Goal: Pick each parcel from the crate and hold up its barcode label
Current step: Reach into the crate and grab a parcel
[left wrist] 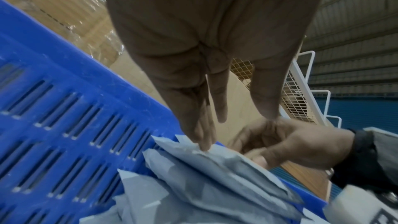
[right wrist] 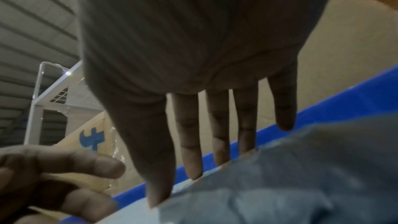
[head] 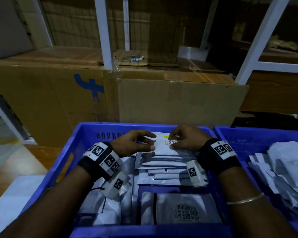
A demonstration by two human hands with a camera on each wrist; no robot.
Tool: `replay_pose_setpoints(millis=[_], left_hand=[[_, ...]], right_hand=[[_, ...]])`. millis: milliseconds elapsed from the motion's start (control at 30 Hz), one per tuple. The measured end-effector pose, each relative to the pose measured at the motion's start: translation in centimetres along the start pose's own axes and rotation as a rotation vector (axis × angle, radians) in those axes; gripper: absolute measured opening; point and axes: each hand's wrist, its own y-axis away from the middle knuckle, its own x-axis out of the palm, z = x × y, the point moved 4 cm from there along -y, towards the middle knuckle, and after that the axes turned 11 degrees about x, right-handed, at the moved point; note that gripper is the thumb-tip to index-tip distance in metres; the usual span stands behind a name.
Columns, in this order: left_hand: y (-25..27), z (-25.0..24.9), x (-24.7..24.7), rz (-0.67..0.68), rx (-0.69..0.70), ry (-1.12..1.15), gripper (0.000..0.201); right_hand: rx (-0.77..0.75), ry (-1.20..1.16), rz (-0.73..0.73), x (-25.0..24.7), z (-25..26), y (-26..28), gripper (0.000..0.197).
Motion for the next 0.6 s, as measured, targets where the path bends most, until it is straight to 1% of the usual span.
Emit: replay_pose_setpoints(millis=[100,200,300,367,467,533,600], left_hand=[[0.0,-0.2,-1.0,-0.08,0.022,0.022,0.03],[0.2,-0.5,-2.5,-0.203,0.039,-0.008,0.025],[0.7,-0.8,-4.6,-0.309,0.077,-0.169,0.022],[1.0,-0.9,-5.9,-0.359,0.092,-0.326,0.026],[1.5,-0.9,-7.2,-0.374,0.087,-0.48,0.035],[1.7,-0.9,-7.9,-0.383,0.063,-0.562,0.034],[1.9,-0.8,-8.5,-0.4,0.025,-0.645,0.034]], right_hand=[[0.005,0.011,-0.001,0.0,-0.3,0.0,0.029],[0.006,-0.015,-0.009,0.2,-0.4,-0.1,0.04],[0.01,0.022,0.05,0.4,-0.2,-0.2,0.041],[0.01,0.024,0.076,0.4,-0.1,-0.1,0.041],[0.015,0.005,0.071,0.7,-0.1,-0.2,0.04],[-0.006,-0.01,0.068,0.8,0.0,-0.2,0.036],[-0.031,-0.086,0.062,0.8,0.0,-0.2,0.032]])
